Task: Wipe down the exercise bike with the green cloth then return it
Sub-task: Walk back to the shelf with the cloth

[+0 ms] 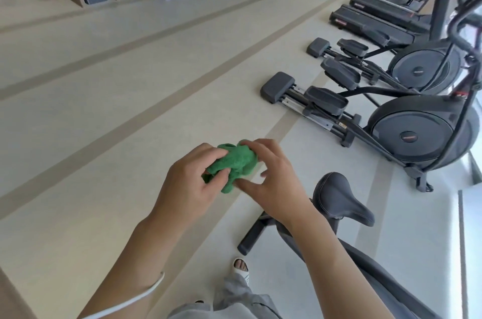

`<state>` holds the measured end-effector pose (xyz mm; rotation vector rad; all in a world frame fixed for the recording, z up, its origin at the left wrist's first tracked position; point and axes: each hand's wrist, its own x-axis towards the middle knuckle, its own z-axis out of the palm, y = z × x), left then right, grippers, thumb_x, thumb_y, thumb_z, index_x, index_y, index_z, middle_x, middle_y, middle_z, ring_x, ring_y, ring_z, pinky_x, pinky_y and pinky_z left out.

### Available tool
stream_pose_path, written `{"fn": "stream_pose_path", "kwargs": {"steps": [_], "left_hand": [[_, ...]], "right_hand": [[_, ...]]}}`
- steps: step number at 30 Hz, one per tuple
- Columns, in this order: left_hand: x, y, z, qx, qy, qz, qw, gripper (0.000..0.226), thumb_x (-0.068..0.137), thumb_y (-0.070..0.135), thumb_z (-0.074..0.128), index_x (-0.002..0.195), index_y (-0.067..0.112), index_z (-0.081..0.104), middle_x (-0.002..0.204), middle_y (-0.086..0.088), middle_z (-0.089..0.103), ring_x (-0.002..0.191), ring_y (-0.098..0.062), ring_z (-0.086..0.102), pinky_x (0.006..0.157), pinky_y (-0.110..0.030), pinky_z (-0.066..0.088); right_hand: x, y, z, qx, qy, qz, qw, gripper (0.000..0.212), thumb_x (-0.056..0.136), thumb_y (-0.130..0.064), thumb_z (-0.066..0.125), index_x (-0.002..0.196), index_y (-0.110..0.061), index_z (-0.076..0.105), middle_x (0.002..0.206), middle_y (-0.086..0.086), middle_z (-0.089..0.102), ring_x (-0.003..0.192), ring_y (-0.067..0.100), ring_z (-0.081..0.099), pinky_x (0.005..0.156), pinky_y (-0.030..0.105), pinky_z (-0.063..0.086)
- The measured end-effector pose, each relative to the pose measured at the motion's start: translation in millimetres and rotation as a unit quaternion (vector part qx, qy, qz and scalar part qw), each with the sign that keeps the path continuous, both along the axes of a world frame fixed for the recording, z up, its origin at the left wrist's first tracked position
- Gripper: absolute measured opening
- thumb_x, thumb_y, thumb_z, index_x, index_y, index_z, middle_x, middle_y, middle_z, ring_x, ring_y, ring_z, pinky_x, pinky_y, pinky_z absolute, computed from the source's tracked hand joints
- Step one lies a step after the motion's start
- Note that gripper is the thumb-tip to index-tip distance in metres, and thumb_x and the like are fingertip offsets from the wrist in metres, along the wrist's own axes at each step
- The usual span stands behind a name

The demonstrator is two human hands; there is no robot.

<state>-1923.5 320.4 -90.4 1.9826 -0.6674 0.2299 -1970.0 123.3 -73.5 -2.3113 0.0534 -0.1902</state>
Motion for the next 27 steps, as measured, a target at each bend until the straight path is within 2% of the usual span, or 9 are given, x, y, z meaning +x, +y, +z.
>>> {"fn": "stream_pose_path", "kwargs": {"steps": [2, 4, 6, 10, 14, 17, 21, 24, 27], "left_hand": [[8.0, -12.3, 0.2, -0.003, 0.001, -0.011, 1.000, 0.021, 0.092, 0.017, 0.068, 0.113, 0.021, 0.070, 0.101, 0.015, 0.064, 0.091, -0.011, 0.065, 0.077, -0.026, 0.052], [18.5, -26.1, 1.4, -0.009, 0.017, -0.018, 1.000, 0.021, 0.093, 0.017, 0.068, 0.114, 0.019, 0.071, 0.101, 0.014, 0.065, 0.092, -0.013, 0.066, 0.077, -0.030, 0.054], [30.6, -40.5, 3.3, -0.012, 0.043, -0.034, 0.998, 0.021, 0.093, 0.018, 0.069, 0.113, 0.020, 0.073, 0.102, 0.013, 0.067, 0.095, -0.016, 0.068, 0.080, -0.035, 0.057], [57.0, -67.9, 10.4, -0.002, 0.077, -0.065, 0.995, 0.027, 0.093, 0.017, 0.077, 0.118, 0.028, 0.075, 0.113, 0.013, 0.072, 0.106, -0.016, 0.071, 0.091, -0.032, 0.059], [92.7, -74.8, 20.5, 0.039, 0.054, 0.000, 0.998, 0.024, 0.094, 0.033, 0.074, 0.118, 0.037, 0.072, 0.121, 0.019, 0.070, 0.113, -0.013, 0.069, 0.090, -0.028, 0.055], [119.3, -64.7, 23.6, 0.097, 0.042, 0.075, 0.992, 0.025, 0.096, 0.035, 0.074, 0.121, 0.038, 0.070, 0.123, 0.024, 0.067, 0.117, -0.008, 0.065, 0.094, -0.030, 0.052], [138.6, -45.3, 21.9, 0.142, 0.035, 0.148, 0.978, 0.029, 0.096, 0.036, 0.072, 0.125, 0.038, 0.067, 0.125, 0.023, 0.065, 0.120, -0.003, 0.061, 0.095, -0.024, 0.047], [147.5, -33.3, 18.8, 0.152, 0.050, 0.184, 0.970, 0.028, 0.097, 0.038, 0.070, 0.125, 0.041, 0.065, 0.125, 0.026, 0.063, 0.121, 0.001, 0.059, 0.094, -0.016, 0.042], [162.9, -23.9, 15.9, 0.153, 0.057, 0.210, 0.964, 0.028, 0.098, 0.037, 0.070, 0.125, 0.042, 0.065, 0.124, 0.026, 0.063, 0.121, 0.000, 0.059, 0.094, -0.020, 0.043]], "right_hand": [[8.5, -8.5, -4.2, 0.046, 0.020, 0.035, 0.998, 0.075, 0.076, -0.034, 0.092, 0.142, -0.039, 0.057, 0.138, -0.021, 0.050, 0.123, 0.005, 0.059, 0.090, 0.027, 0.058], [19.8, -18.4, -5.9, 0.132, 0.012, 0.034, 0.991, 0.065, 0.078, -0.031, 0.091, 0.136, -0.038, 0.062, 0.136, -0.019, 0.056, 0.123, 0.008, 0.062, 0.090, 0.030, 0.061], [33.6, -31.7, -7.0, 0.175, -0.007, 0.024, 0.984, 0.050, 0.082, -0.022, 0.086, 0.128, -0.032, 0.068, 0.129, -0.016, 0.063, 0.119, 0.010, 0.065, 0.089, 0.032, 0.063], [62.9, -70.8, -8.8, 0.157, -0.028, 0.023, 0.987, 0.041, 0.082, -0.006, 0.080, 0.119, -0.023, 0.072, 0.121, -0.013, 0.068, 0.112, 0.012, 0.068, 0.086, 0.032, 0.063], [101.9, -117.1, -8.8, 0.128, -0.037, 0.028, 0.991, 0.042, 0.079, 0.000, 0.079, 0.117, -0.019, 0.073, 0.122, -0.011, 0.066, 0.109, 0.011, 0.067, 0.087, 0.034, 0.063], [133.5, -142.2, -7.4, 0.113, -0.042, 0.027, 0.992, 0.042, 0.079, -0.007, 0.081, 0.115, -0.025, 0.072, 0.122, -0.017, 0.064, 0.108, 0.008, 0.065, 0.086, 0.033, 0.060], [170.4, -159.1, -11.8, 0.101, -0.067, 0.027, 0.992, 0.038, 0.081, -0.018, 0.083, 0.115, -0.030, 0.070, 0.119, -0.022, 0.062, 0.106, 0.003, 0.062, 0.079, 0.026, 0.055], [193.4, -162.3, -16.5, 0.116, -0.072, 0.024, 0.990, 0.037, 0.083, -0.018, 0.082, 0.116, -0.029, 0.069, 0.119, -0.023, 0.061, 0.105, 0.000, 0.061, 0.075, 0.022, 0.054], [216.2, -163.0, -18.6, 0.121, -0.075, 0.031, 0.989, 0.038, 0.082, -0.017, 0.082, 0.116, -0.030, 0.069, 0.120, -0.023, 0.061, 0.106, 0.001, 0.062, 0.076, 0.024, 0.056]]}}
